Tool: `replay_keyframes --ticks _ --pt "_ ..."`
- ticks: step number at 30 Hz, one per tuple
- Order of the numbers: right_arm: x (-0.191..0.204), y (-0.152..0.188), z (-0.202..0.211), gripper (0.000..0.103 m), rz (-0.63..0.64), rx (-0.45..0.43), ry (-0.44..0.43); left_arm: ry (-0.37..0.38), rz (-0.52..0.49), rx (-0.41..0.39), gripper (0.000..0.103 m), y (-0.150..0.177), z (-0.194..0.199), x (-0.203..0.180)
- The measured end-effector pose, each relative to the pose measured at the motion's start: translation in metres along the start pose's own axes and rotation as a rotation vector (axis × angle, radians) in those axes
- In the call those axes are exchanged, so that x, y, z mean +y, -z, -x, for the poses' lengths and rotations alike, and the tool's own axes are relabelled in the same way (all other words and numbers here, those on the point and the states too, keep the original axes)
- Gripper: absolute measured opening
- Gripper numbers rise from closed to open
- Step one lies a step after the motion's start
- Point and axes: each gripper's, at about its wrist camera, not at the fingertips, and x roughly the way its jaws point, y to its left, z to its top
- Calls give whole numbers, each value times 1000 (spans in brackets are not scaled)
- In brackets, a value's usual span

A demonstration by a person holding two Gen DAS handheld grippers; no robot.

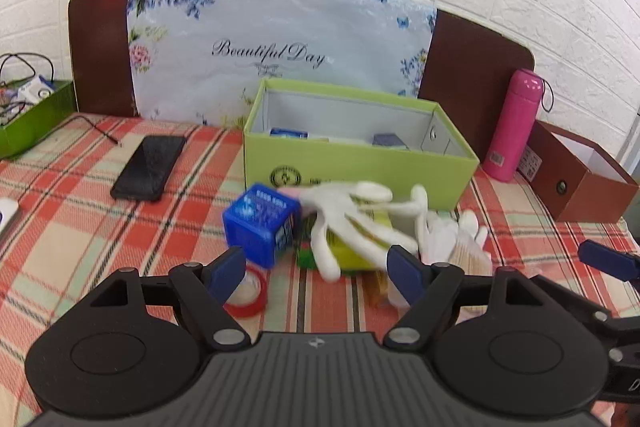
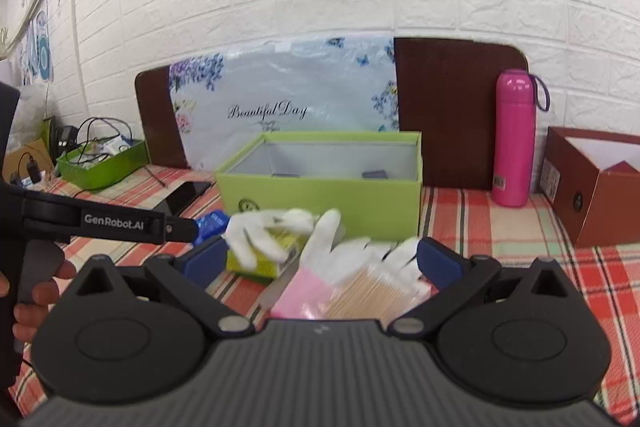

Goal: Organize objects
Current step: 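Open both tools and withdraw them from the light-green box, then grasp the toothpick bag with left tool while right tool grasps the clear plastic cup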

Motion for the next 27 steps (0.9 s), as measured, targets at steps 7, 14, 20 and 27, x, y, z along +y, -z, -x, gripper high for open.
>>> replay_keyframes --ticks 7,14,20,27 --pt "10 39 2 103 22 39 25 67 -18 23 81 30 -1 -4" --pt "-9 60 3 103 41 39 135 192 -82 25 81 38 -10 -34" --pt "-28 61 -23 88 96 73 178 255 -119 12 78 32 -9 -49" --pt "-41 63 -46 50 99 107 156 292 -171 -6 76 20 -16 -68"
